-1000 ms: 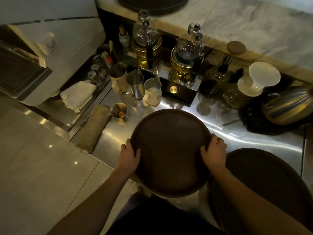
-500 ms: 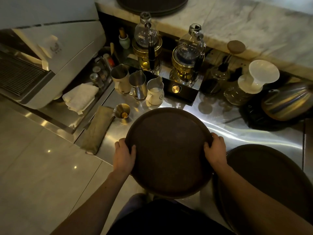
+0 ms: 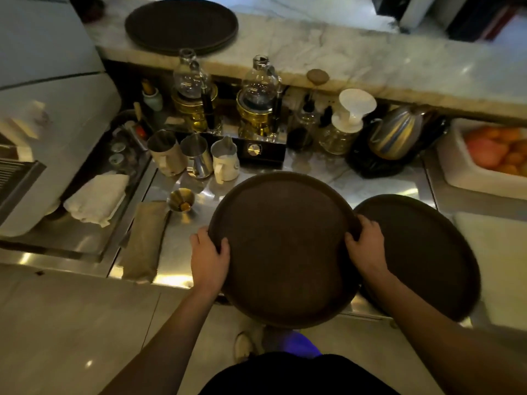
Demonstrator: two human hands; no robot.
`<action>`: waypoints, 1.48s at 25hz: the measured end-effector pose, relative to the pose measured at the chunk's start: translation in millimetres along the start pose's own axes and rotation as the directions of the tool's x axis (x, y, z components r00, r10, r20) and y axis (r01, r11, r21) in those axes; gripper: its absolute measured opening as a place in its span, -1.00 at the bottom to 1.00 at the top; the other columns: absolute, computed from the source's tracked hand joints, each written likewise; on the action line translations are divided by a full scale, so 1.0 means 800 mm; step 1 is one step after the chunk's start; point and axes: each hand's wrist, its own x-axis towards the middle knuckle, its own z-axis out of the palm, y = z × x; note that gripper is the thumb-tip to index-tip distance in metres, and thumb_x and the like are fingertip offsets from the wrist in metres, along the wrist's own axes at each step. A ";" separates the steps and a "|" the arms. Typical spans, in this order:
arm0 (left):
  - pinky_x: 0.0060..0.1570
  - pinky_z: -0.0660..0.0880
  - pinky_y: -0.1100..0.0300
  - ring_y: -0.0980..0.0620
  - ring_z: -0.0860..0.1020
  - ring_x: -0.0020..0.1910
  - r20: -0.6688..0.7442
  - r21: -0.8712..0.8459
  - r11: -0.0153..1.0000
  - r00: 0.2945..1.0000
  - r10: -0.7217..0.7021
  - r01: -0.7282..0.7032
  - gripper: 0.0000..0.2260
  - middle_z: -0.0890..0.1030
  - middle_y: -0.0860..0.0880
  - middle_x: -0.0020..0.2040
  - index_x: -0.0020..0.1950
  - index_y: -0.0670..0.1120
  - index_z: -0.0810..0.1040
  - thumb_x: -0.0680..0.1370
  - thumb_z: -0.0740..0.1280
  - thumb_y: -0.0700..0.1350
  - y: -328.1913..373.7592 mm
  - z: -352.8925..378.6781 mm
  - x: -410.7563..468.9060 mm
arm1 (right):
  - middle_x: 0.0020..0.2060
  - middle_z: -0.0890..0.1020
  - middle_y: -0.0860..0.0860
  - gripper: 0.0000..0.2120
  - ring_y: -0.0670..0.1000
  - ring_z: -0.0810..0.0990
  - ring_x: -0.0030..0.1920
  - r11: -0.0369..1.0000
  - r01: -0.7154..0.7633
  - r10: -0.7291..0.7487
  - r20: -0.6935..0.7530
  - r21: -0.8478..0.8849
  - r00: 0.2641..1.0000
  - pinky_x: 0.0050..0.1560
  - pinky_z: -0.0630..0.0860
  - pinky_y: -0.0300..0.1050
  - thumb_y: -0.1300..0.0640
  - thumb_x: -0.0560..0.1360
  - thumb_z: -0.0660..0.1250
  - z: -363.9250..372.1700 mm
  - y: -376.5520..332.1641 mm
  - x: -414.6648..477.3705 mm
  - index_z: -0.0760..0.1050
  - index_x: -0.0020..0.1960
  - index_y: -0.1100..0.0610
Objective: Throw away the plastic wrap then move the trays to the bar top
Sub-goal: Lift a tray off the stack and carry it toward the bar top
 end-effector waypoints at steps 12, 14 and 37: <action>-0.02 0.40 0.21 0.06 0.43 0.02 0.202 -0.031 0.975 0.954 0.220 -0.218 -0.64 0.44 -0.14 0.23 0.32 -0.15 0.38 0.57 0.30 -0.06 0.097 0.096 -0.053 | 0.25 0.44 0.19 -0.51 0.17 0.48 0.23 0.969 -0.241 0.246 -0.179 0.050 0.953 0.31 0.38 0.07 0.22 0.51 0.32 -0.107 0.128 -0.061 0.33 0.42 0.20; 0.00 0.40 0.22 -0.03 0.49 0.09 0.215 -0.015 0.972 0.949 0.231 -0.233 -0.64 0.44 -0.15 0.24 0.33 -0.16 0.39 0.57 0.29 -0.08 0.121 0.125 -0.065 | 0.26 0.44 0.22 -0.50 0.21 0.47 0.25 0.958 -0.283 0.288 -0.176 0.053 0.941 0.34 0.37 0.11 0.24 0.51 0.32 -0.120 0.161 -0.053 0.33 0.43 0.21; 0.12 0.45 0.04 -0.18 0.51 0.11 0.354 0.223 0.959 0.931 0.090 -0.177 -0.68 0.52 -0.24 0.16 0.28 -0.18 0.46 0.54 0.19 -0.33 0.250 0.312 -0.100 | -0.04 0.58 0.18 -0.46 0.17 0.53 -0.04 0.968 -0.249 0.249 0.089 -0.005 0.964 -0.06 0.46 -0.06 0.42 0.28 0.23 -0.212 0.360 0.092 0.48 0.25 0.22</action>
